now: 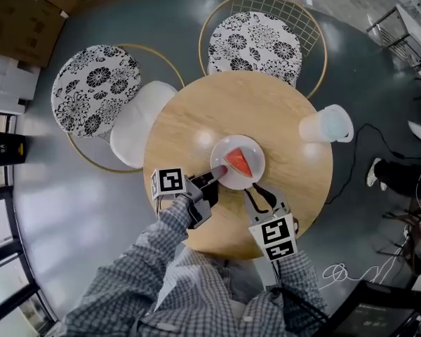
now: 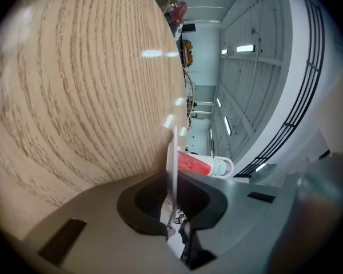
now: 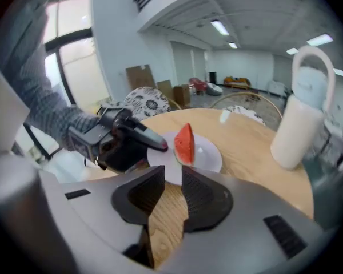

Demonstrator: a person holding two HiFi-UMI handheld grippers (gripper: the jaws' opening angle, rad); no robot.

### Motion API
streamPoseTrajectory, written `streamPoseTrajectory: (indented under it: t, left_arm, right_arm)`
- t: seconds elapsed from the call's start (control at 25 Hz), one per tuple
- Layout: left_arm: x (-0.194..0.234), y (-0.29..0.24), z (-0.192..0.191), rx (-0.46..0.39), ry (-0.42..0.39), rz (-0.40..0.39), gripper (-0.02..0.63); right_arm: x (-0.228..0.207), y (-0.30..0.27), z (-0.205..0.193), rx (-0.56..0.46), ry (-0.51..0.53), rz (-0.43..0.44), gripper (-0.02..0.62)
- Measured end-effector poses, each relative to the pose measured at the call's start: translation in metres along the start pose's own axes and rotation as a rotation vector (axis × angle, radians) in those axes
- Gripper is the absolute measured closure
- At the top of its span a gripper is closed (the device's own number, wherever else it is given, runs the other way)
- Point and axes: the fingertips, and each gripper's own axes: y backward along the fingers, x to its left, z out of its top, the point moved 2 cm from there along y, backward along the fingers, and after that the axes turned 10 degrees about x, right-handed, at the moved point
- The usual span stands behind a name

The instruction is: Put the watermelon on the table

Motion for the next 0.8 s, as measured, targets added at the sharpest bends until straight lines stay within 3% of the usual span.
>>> streamPoseTrajectory:
  t: [0.16,0.24,0.6,0.64,0.8]
  left_arm:
    - [0.0,0.0,0.0,0.0,-0.001,0.003,0.574]
    - [0.0,0.0,0.0,0.0,-0.003,0.004,0.574]
    - [0.0,-0.001,-0.001,0.007,-0.029,0.019,0.574]
    - [0.0,-0.001,-0.001,0.009,-0.035,0.024,0.574]
    - [0.0,-0.001,0.001,-0.002,-0.03,0.03,0.574]
  right_arm:
    - [0.026,-0.009,-0.003,0.09,0.433,-0.085,0.518]
    - [0.034,-0.016,-0.006,0.127,0.572,-0.1,0.518]
    - [0.038,-0.035,-0.007,0.179,0.871,-0.241,0.52]
    - [0.037,-0.035,-0.008,0.181,0.888,-0.246,0.548]
    - [0.037,-0.035,-0.006,0.19,0.873,-0.235,0.551]
